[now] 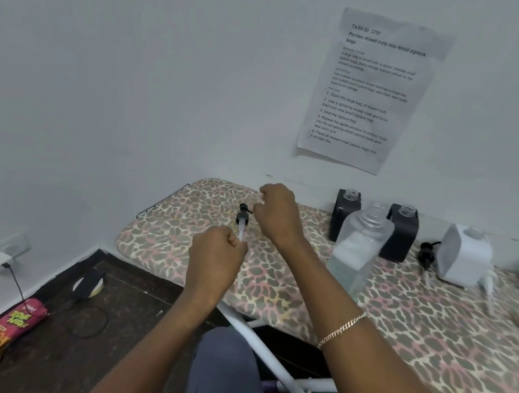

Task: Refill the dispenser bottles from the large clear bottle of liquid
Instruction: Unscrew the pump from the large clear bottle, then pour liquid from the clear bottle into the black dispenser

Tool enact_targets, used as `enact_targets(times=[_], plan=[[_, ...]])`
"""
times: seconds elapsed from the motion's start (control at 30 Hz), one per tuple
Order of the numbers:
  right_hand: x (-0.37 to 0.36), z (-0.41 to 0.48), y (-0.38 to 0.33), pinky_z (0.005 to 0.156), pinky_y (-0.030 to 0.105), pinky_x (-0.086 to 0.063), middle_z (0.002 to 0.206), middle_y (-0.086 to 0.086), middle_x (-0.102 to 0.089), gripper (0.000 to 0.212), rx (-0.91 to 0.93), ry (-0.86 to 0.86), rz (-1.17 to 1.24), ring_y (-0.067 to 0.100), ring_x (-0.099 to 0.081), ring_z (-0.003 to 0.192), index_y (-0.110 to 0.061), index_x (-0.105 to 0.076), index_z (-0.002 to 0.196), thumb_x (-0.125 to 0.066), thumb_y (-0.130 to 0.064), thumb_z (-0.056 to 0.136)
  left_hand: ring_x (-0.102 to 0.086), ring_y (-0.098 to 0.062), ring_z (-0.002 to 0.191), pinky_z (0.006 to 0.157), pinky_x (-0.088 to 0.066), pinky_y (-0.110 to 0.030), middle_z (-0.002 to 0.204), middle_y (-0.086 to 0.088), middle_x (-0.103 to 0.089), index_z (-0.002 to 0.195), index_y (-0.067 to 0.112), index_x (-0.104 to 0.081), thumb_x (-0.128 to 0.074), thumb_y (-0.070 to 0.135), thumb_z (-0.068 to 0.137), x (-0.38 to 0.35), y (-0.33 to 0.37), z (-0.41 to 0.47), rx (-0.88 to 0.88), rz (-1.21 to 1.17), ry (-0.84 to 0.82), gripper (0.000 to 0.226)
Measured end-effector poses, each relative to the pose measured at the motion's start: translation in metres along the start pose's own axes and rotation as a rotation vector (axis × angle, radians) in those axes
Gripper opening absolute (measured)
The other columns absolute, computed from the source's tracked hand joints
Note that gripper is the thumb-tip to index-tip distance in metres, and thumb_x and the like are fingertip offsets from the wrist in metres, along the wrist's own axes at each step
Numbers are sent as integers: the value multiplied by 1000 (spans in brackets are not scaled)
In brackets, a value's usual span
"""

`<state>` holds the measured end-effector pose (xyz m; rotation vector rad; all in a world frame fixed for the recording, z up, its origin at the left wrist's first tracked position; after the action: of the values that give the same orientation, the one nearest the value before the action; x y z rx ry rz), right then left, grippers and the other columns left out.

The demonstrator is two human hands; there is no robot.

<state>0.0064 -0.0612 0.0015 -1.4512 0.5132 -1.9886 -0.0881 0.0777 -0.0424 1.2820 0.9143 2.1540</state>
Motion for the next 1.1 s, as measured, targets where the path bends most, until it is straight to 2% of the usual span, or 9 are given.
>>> enact_targets(times=[0.03, 0.1, 0.23, 0.37, 0.5, 0.73, 0.83, 0.97, 1.1], plan=[[15, -9, -10, 70, 37, -49, 92, 11, -59, 3, 75, 33, -43, 26, -57, 78, -1, -65, 90, -65, -1, 93, -65, -18, 51, 60, -60, -42, 54, -4, -63, 62, 8, -62, -70, 13, 89, 0, 10, -3, -32, -18, 7, 29], [47, -24, -26, 87, 38, -48, 118, 15, -63, 27, 169, 96, -91, 32, -64, 103, 1, -67, 124, -65, -8, 99, -66, -16, 54, 62, -60, -43, 56, 1, -65, 65, 12, -65, -68, 13, 89, -4, 29, -10, -87, -51, -19, 24], [108, -53, -47, 90, 41, -52, 124, 15, -63, 37, 272, 254, -80, 31, -67, 104, -2, -65, 136, -66, -16, 101, -67, -13, 67, 67, -56, -32, 73, 0, -70, 94, 10, -73, -70, 18, 90, -11, 55, -16, -140, -118, -60, 10], [181, -98, -10, 93, 48, -54, 122, 12, -65, 40, 241, 400, -86, 30, -66, 109, -3, -66, 135, -69, -16, 97, -67, -12, 96, 88, -59, -36, 113, 1, -69, 134, 14, -64, -82, 39, 87, -48, 102, -52, -208, -149, -223, 57], [196, -110, 23, 98, 41, -53, 129, 6, -62, 49, 164, 408, -55, 23, -63, 115, -7, -63, 140, -73, -25, 95, -61, -17, 123, 102, -55, -42, 139, 0, -63, 150, 18, -50, -87, 50, 78, -69, 112, -55, -242, -155, -275, 88], [197, -123, 82, 107, 42, -51, 144, 1, -61, 72, -31, 301, 86, 18, -59, 129, -16, -55, 150, -78, -49, 89, -62, -14, 105, 76, -50, -27, 119, 5, -65, 137, 17, -55, -86, 52, 78, -99, 129, -73, -262, -183, -276, 76], [191, -125, 95, 88, 25, -52, 131, 2, -69, 71, -79, 237, 133, 14, -66, 113, -15, -61, 143, -76, -57, 88, -61, -14, 93, 66, -48, -23, 108, 6, -63, 129, 14, -56, -81, 42, 88, -99, 130, -75, -267, -172, -212, 56], [181, -123, 99, 81, 19, -47, 126, 4, -72, 66, -89, 213, 217, 16, -68, 111, -13, -67, 136, -75, -59, 89, -66, -16, 86, 71, -58, -41, 101, 0, -69, 120, 13, -60, -80, 36, 88, -98, 125, -70, -232, -205, -173, 44], [171, -108, 95, 82, 17, -50, 118, -1, -73, 68, -69, 199, 246, 10, -67, 105, -12, -67, 136, -75, -60, 88, -66, -14, 87, 68, -56, -31, 100, 3, -69, 119, 14, -62, -80, 34, 89, -92, 120, -60, -224, -241, -126, 41]])
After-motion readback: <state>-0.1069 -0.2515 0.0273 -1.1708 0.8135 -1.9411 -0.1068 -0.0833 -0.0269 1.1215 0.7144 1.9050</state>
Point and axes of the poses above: each hand's wrist, its own z-axis towards the middle knuckle, its own x-axis out of the back of the hand, y = z × x, the point moved 10 cm from there along z, towards the middle knuckle
